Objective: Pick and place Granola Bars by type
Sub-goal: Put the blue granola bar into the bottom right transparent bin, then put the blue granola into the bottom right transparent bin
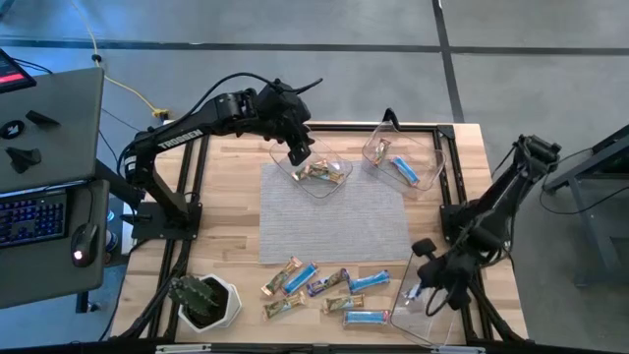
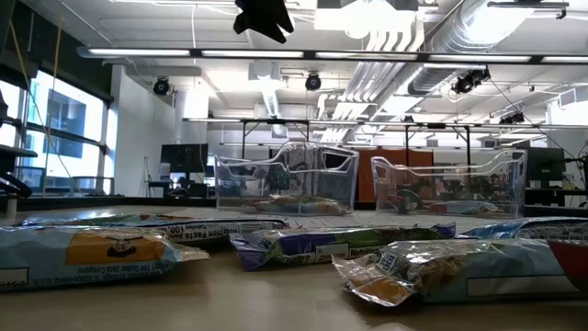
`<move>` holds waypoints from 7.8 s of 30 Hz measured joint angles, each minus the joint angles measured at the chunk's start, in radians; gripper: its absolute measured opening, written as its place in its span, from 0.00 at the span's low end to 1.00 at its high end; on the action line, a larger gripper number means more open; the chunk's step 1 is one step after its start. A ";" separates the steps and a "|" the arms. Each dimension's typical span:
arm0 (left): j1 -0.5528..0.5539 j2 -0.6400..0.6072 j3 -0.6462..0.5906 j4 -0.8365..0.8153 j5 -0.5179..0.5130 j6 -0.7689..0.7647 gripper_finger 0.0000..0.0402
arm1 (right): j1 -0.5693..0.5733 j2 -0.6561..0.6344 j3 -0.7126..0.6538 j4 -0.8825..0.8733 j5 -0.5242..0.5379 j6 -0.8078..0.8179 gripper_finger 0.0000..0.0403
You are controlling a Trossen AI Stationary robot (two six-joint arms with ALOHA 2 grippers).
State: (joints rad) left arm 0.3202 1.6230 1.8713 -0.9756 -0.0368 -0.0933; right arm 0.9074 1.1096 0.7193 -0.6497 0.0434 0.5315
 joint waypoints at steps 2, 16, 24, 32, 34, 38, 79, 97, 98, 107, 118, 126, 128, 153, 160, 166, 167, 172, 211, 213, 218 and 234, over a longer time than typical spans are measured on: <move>0.000 0.000 0.000 0.000 0.000 -0.012 0.42 | 0.010 0.025 -0.027 -0.013 -0.020 0.033 0.00; 0.000 0.000 0.000 0.000 0.000 -0.021 0.42 | -0.033 0.086 -0.082 -0.019 -0.075 0.145 0.08; 0.000 0.000 -0.001 0.000 0.000 -0.021 0.42 | -0.061 0.086 -0.037 -0.027 -0.084 0.141 0.22; 0.000 -0.001 -0.001 0.000 0.001 -0.021 0.42 | -0.109 0.086 0.225 -0.299 -0.037 0.091 0.27; 0.000 -0.001 -0.001 0.000 0.001 -0.021 0.42 | -0.116 0.086 0.308 -0.349 0.052 0.031 0.27; 0.000 -0.001 -0.001 0.000 0.002 -0.021 0.42 | -0.119 0.085 0.391 -0.290 0.342 -0.158 0.27; 0.000 0.109 -0.002 -0.069 0.074 -0.069 0.42 | -0.546 0.314 0.012 0.616 -0.229 -0.486 0.37; 0.000 0.109 -0.001 -0.062 0.071 -0.066 0.42 | -0.486 0.551 0.042 0.580 -0.204 -0.408 0.45; 0.000 0.109 -0.001 -0.062 0.071 -0.067 0.42 | -0.481 0.552 0.041 0.585 -0.208 -0.405 0.45; 0.000 0.109 0.000 -0.062 0.071 -0.069 0.42 | -0.457 0.540 0.106 0.439 -0.234 -0.417 0.45; 0.000 0.109 0.000 -0.062 0.071 -0.069 0.42 | -0.435 0.539 0.119 0.402 -0.254 -0.426 0.45; 0.000 0.109 0.000 -0.068 0.071 -0.069 0.42 | -0.436 0.605 0.123 0.357 -0.225 -0.426 0.45; 0.000 0.109 0.000 -0.071 0.071 -0.069 0.42 | -0.436 0.619 0.125 0.345 -0.230 -0.426 0.45; 0.000 0.109 0.000 -0.071 0.071 -0.046 0.42 | -0.434 0.146 0.120 0.118 -0.021 -0.223 0.10; 0.000 0.109 0.000 -0.071 0.071 -0.046 0.42 | -0.309 -0.087 0.119 -0.266 0.007 -0.076 0.06; 0.000 0.109 0.000 -0.071 0.071 -0.049 0.42 | -0.167 -0.154 0.119 -0.428 -0.043 0.233 0.03; 0.000 0.109 0.000 -0.071 0.071 -0.055 0.42 | -0.140 -0.156 0.119 -0.448 -0.051 0.279 0.03; 0.000 0.109 0.000 -0.064 0.071 -0.076 0.42 | -0.024 -0.138 0.079 -0.469 -0.114 0.434 0.07; 0.000 0.109 0.000 0.008 0.071 -0.095 0.42 | -0.015 -0.071 -0.014 0.268 0.043 0.349 0.31; 0.000 0.109 -0.001 0.008 0.071 -0.095 0.42 | -0.037 -0.071 0.021 0.287 0.091 0.229 0.31; 0.000 0.109 -0.001 0.008 0.079 -0.095 0.42 | -0.102 -0.068 0.035 0.319 0.327 -0.107 0.31; 0.000 0.109 -0.001 -0.008 0.082 -0.095 0.42 | -0.600 0.436 0.018 0.851 -0.274 -0.454 0.31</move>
State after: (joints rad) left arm 0.3202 1.7317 1.8706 -0.9839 0.0452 -0.1883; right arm 0.3078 1.5459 0.7375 0.2011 -0.2302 0.0779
